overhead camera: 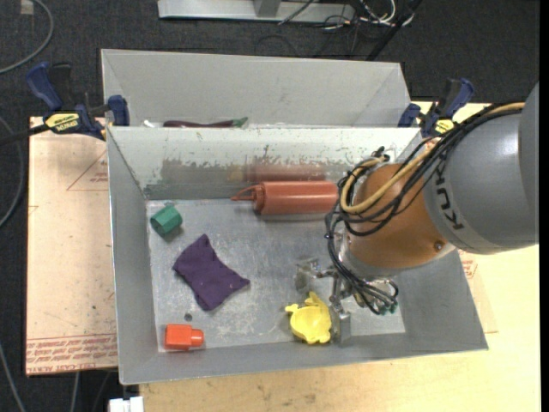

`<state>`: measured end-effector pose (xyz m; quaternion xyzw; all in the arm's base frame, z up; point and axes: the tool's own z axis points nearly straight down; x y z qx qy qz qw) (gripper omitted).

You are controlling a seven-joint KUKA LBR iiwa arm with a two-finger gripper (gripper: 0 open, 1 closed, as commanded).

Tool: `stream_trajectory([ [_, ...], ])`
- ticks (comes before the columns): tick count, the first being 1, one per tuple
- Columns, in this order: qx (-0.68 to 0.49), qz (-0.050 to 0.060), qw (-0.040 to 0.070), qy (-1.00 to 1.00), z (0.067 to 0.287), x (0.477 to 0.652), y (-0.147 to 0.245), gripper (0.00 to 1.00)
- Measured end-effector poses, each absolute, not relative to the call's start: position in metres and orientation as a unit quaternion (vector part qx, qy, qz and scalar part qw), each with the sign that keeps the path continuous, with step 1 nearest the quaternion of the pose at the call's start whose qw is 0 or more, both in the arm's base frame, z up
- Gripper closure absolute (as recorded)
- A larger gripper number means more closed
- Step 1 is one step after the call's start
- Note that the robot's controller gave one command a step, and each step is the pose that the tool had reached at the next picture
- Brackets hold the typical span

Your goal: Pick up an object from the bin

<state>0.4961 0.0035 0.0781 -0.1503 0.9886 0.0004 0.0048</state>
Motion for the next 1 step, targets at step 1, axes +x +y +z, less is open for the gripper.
stream_trajectory([
  [1,-0.313,0.000,0.008,0.950,0.0698,0.4921,0.0142,1.00],
])
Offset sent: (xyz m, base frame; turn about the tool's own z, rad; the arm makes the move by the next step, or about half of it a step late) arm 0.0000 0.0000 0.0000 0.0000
